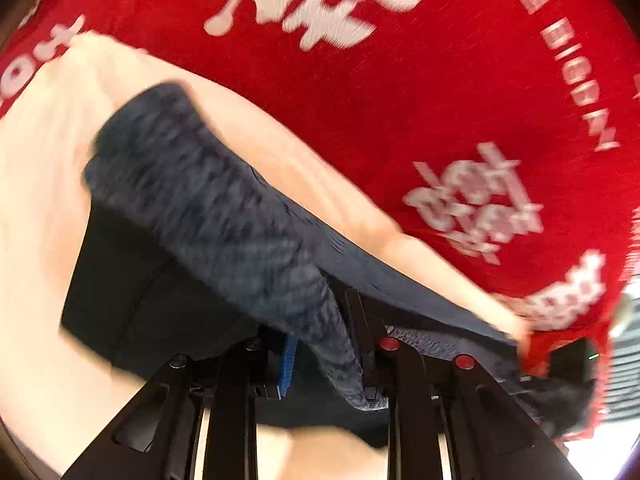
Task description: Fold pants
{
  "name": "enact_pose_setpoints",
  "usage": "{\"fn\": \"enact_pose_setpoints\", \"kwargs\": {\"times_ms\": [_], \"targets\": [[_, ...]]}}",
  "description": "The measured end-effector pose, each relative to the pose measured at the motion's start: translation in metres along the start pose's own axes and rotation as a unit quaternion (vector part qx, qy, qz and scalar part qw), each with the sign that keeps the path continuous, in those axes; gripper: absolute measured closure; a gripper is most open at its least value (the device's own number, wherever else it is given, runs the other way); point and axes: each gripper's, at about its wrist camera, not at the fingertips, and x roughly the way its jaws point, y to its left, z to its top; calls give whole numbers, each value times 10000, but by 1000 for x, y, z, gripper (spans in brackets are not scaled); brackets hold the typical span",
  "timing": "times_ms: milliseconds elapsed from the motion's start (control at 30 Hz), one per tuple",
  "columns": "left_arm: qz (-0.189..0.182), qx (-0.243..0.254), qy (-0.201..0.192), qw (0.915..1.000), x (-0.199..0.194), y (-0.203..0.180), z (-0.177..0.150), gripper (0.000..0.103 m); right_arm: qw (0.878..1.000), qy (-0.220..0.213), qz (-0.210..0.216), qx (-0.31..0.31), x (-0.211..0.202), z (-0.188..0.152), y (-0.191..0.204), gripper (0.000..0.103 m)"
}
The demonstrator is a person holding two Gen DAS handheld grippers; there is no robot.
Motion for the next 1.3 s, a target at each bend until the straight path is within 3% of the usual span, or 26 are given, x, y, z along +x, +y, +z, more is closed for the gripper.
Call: {"fn": "enact_pose_setpoints", "kwargs": {"times_ms": [133,300,333,400,433,467,500,533,567,600,633,667,767,867,1000,1200,1267,1300], "targets": [[391,-120,196,9990,57,11,18,79,9982,322,-514,24,47,40,-27,95],[430,-10,264,9987,53,4,24,79,9969,385,-684,15,62,55,-37,94],[423,3,329,9986,45,3,23,79,9963,423,-745,-101,59,53,-31,87],[415,13,344,9985,30,0,21,79,9952,437,-748,-464,49,46,-12,58],[411,17,327,9986,23,1,20,79,9947,411,-723,-602,43,43,-4,36],[507,78,242,9984,12,0,18,79,9940,359,-734,-726,37,39,4,30],[618,144,161,9979,3,-2,16,67,9929,297,-720,-895,30,32,15,30],[756,176,52,9970,-5,-4,14,44,9926,299,-704,-944,28,28,20,30],[870,209,-116,9959,-13,-5,12,37,9923,340,-684,-973,27,22,25,34],[953,280,-239,9948,-17,-7,11,35,9922,376,-660,-987,28,19,26,42],[1015,415,-231,9937,-16,-9,12,35,9912,470,-665,-1043,32,14,29,62],[1058,553,-118,9928,-9,-12,12,35,9892,589,-708,-1139,37,10,30,68],[1274,947,106,9873,20,-23,12,35,9782,923,-1014,-1562,68,5,37,69],[1766,1260,36,9762,48,-31,18,35,9713,920,-1150,-1870,94,17,43,68],[1729,1337,-51,9758,55,-29,18,36,9695,663,-1471,-1848,110,46,35,71],[1946,1667,160,9665,45,-40,10,36,9844,17,-1377,-1094,68,68,17,67],[1989,1697,267,9648,41,-51,2,35,9865,-56,-1272,-1030,49,61,15,54],[1932,1704,337,9657,38,-58,-5,36,9882,-82,-1171,-983,33,55,10,53]]}}
